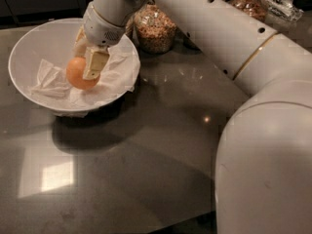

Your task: Pick orange from white bowl

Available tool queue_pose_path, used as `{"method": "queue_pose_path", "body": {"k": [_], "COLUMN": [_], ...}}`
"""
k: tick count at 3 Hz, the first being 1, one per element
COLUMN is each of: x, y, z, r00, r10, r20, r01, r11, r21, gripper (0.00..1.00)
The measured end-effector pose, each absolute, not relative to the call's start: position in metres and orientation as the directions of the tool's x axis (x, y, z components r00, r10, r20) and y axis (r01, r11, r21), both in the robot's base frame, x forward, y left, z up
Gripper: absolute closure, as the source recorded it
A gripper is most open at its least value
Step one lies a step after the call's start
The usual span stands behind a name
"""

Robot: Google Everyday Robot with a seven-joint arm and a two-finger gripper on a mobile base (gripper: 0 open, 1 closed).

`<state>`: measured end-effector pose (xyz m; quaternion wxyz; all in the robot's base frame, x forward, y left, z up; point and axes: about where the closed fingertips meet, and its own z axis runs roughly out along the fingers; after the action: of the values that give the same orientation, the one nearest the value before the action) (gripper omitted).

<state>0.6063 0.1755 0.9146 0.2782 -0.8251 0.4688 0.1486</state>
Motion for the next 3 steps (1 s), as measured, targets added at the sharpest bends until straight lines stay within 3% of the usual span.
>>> {"method": "queue_pose_path", "body": {"k": [2, 3], "x": [0.587, 0.587], "y": [0.132, 0.13], "z": [0.991, 0.992], "r00": [0.59, 0.59], "r10": [-0.618, -0.618], "r20": [-0.52, -0.52], "r01": [-0.801, -0.801], "r11": [-0.368, -0.367], "r21": [-0.472, -0.473], "gripper": [1.0, 0.81]}}
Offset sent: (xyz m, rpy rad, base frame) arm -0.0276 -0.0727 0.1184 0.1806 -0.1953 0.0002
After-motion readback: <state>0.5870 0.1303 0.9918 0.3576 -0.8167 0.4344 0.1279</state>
